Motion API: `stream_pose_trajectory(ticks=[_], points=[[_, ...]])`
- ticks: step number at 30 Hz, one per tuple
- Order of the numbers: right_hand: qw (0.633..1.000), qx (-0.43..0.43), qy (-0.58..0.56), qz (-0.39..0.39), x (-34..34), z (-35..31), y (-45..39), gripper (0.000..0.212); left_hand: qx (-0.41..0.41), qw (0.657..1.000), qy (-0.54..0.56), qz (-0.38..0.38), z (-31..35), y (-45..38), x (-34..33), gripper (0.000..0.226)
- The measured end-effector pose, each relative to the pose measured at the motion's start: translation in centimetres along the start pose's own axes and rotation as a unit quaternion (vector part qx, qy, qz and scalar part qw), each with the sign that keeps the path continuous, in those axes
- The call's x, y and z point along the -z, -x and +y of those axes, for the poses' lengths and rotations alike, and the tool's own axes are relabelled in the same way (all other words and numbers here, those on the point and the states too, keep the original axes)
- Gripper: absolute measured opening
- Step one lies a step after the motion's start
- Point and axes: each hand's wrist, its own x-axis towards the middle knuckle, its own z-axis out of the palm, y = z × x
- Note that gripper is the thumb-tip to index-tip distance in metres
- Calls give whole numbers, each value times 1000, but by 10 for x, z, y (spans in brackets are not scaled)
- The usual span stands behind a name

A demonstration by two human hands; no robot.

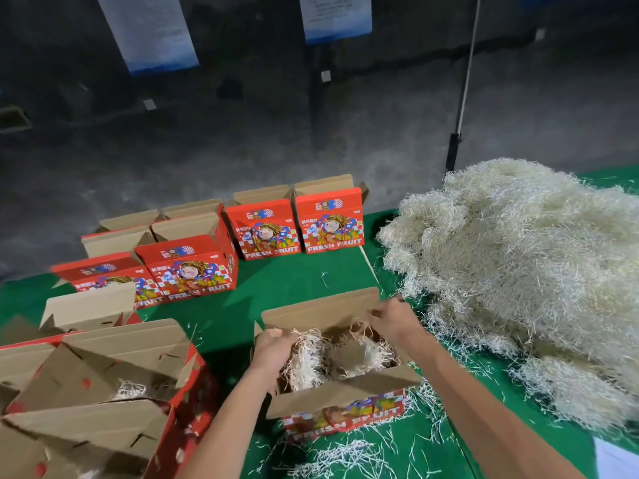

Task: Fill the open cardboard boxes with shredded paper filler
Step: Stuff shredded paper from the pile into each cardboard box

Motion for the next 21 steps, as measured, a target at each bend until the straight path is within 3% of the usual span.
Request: stream_pose_trajectory(ticks=[2, 5, 9, 12, 16, 21], points=[[997, -2, 70, 42, -4, -2, 5, 18, -39, 998, -52, 25, -1, -3, -7, 33], [989, 49, 111, 87, -10, -1, 9, 17, -89, 986, -141, 24, -3, -3, -16, 18], [987, 82, 111, -87, -21, 1, -1, 18, -152, 942, -295, -38, -10, -14, -29, 24], [962, 93, 192, -169, -41, 2, -18, 19, -174, 889, -403, -129, -13, -31, -38, 26], [909, 88, 337, -231, -77, 8, -45, 28, -195, 786, -545, -218, -22, -60, -48, 27], [862, 64, 407, -295, -107, 24, -75, 33, -134, 675, -666, -286, -60, -90, -58, 20]])
